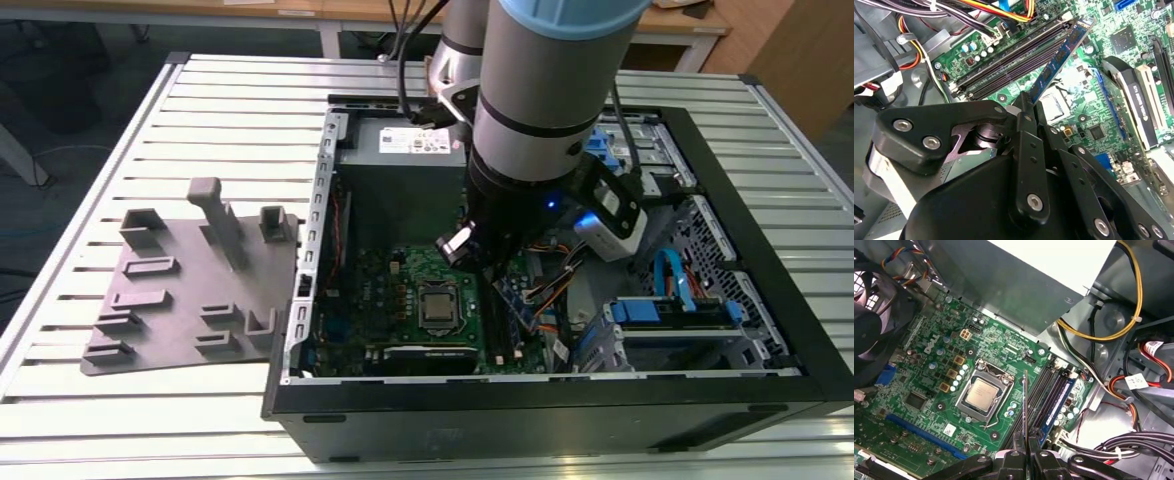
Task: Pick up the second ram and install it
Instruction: 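Insert the second ram into the second slot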
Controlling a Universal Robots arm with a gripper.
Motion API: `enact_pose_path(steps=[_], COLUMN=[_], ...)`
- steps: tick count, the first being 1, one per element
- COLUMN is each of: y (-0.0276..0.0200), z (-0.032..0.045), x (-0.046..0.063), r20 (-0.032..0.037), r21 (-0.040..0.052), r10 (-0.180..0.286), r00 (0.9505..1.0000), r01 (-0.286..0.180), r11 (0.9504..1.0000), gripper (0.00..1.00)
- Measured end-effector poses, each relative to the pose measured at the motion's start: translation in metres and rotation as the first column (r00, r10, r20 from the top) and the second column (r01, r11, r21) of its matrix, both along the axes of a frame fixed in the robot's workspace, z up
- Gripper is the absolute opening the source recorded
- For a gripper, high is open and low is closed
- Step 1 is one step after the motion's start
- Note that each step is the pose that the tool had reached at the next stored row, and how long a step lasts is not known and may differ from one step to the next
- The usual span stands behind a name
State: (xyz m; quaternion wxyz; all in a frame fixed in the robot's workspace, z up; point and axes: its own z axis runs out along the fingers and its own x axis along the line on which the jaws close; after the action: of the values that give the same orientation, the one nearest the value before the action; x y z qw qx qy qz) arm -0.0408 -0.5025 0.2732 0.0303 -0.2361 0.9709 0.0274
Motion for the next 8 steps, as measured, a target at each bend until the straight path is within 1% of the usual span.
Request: enact_pose_path(steps=[8], y=[0.0], z=[0.0], x=[0.0], r20=[0.0], r21=[0.0], r10=[-0.042], r00=[0.9991], r01=[0.042], r11=[0.9991], gripper=[0.11])
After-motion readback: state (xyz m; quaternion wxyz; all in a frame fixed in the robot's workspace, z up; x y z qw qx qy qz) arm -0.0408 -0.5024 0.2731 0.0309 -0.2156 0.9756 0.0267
